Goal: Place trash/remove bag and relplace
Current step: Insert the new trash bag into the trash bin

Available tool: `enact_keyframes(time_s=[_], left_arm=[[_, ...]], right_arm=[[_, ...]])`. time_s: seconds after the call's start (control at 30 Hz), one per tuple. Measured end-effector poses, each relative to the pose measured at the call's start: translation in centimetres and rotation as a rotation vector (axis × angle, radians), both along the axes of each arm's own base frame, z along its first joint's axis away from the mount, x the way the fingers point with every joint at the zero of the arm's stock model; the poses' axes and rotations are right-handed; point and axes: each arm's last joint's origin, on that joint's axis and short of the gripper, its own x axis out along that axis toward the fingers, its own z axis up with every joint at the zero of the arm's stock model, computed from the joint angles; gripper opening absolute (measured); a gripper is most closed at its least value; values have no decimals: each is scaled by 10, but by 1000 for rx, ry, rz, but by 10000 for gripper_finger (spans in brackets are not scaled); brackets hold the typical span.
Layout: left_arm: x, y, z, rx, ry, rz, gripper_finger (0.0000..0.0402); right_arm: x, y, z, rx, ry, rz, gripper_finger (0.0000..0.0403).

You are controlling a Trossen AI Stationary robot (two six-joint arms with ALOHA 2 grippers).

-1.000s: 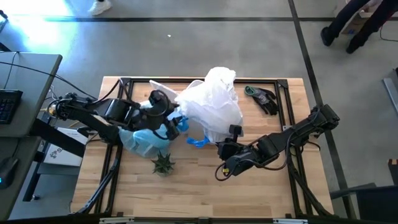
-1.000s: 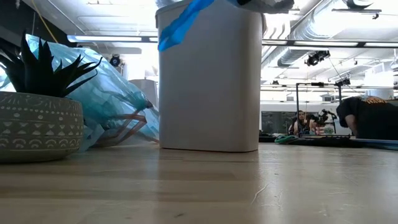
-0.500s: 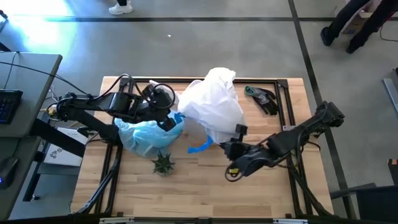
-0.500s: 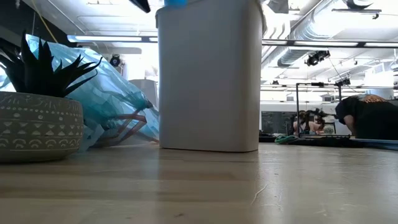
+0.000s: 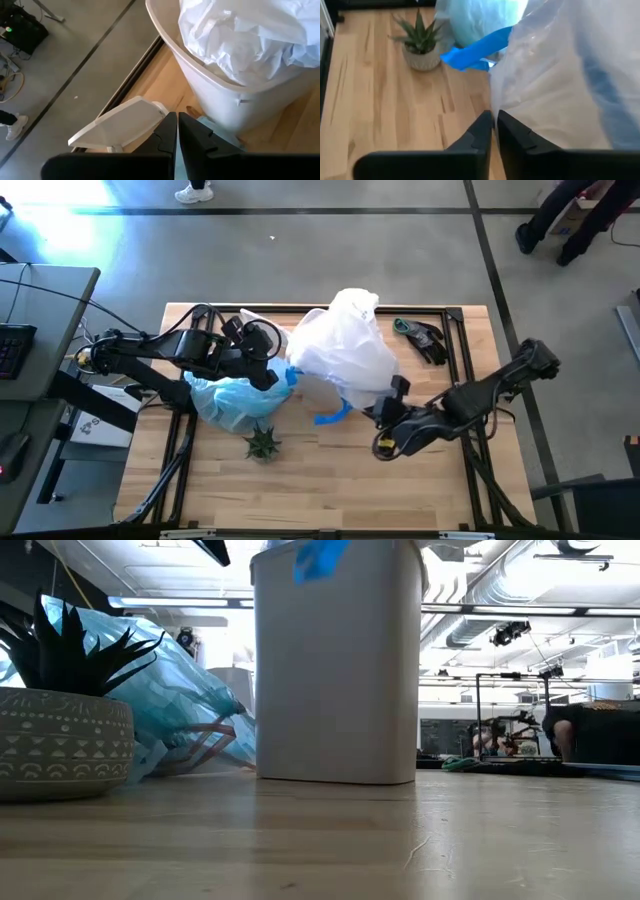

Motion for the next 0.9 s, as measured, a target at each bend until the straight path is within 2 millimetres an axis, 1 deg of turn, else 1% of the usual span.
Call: enact_keyframes(time_s=[0.1,0.27,0.37,0.47,0.57,0.63,0.77,0.9], left_arm=[[0,-1,0,7,2,-4,0],[0,-3,0,-1,15,-33,0],[-1,-9,0,-6,26,-74,0],[-1,-16,0,-5,27,-103,0],[-2,-21,0,18,28,-118,0],[-3,-24,0,31,25,-124,0],[-4,-30,1,70,16,-130,0],[-6,-37,2,98,-2,-140,0]], right_arm=[[7,5,-10,-2,38,18,40],[14,9,-19,-17,64,20,117],[11,15,-19,-34,51,28,158],[6,23,-18,-74,43,51,187],[1,29,-18,-112,32,61,202],[-2,32,-18,-143,14,46,205],[-8,40,-16,-199,-32,34,200],[-11,44,-14,-251,-71,9,190]])
